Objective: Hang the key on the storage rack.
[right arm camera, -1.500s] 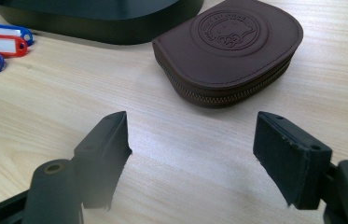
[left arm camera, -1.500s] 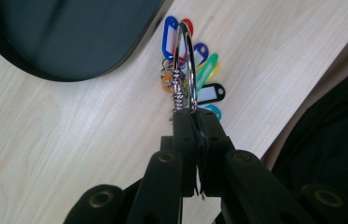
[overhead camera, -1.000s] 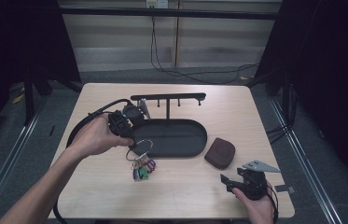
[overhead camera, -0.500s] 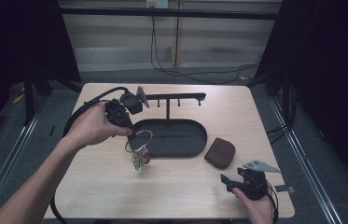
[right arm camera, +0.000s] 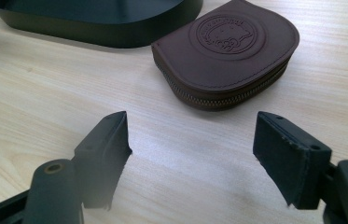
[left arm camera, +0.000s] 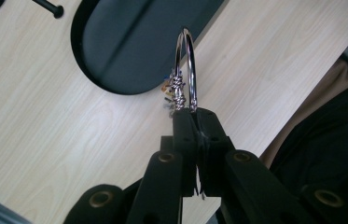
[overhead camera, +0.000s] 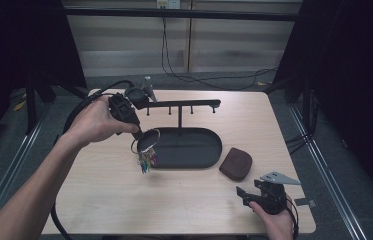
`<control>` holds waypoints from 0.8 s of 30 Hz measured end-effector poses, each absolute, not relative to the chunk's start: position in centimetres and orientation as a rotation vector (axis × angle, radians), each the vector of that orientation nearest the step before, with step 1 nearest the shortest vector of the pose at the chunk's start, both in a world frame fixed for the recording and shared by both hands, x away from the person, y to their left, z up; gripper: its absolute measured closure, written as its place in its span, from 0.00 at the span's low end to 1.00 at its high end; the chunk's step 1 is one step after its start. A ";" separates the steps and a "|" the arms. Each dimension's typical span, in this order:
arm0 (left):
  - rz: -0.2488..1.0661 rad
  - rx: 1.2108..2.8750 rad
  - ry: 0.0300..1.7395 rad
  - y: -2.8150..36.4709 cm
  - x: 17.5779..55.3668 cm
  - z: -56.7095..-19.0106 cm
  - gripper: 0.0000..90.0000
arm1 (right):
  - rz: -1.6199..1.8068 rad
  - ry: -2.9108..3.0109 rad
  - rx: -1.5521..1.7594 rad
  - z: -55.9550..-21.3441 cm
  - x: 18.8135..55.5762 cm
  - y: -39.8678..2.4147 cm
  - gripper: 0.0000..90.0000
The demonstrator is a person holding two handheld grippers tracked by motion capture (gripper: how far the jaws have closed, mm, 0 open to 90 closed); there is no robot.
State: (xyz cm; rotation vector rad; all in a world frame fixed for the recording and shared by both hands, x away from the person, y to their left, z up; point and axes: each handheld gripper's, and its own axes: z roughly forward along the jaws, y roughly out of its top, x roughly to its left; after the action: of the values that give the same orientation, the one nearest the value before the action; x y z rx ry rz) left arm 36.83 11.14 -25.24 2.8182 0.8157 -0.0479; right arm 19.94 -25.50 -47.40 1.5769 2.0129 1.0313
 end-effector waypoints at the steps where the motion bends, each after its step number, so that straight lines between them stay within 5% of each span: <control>1: -0.048 2.822 0.820 11.2 37.0 -25.3 0.98 | 1.033 2.009 1.579 -47.4 19.9 -25.5 0.30; 24: -0.144 2.752 1.064 12.6 42.7 -26.0 0.98 | 1.049 2.038 1.577 -47.4 19.9 -25.5 0.31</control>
State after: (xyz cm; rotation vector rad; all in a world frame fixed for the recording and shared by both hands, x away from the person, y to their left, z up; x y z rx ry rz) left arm 42.72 12.55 -26.01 2.7522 1.0640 -0.1439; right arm 19.90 -25.54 -47.42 1.5765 2.0383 1.0494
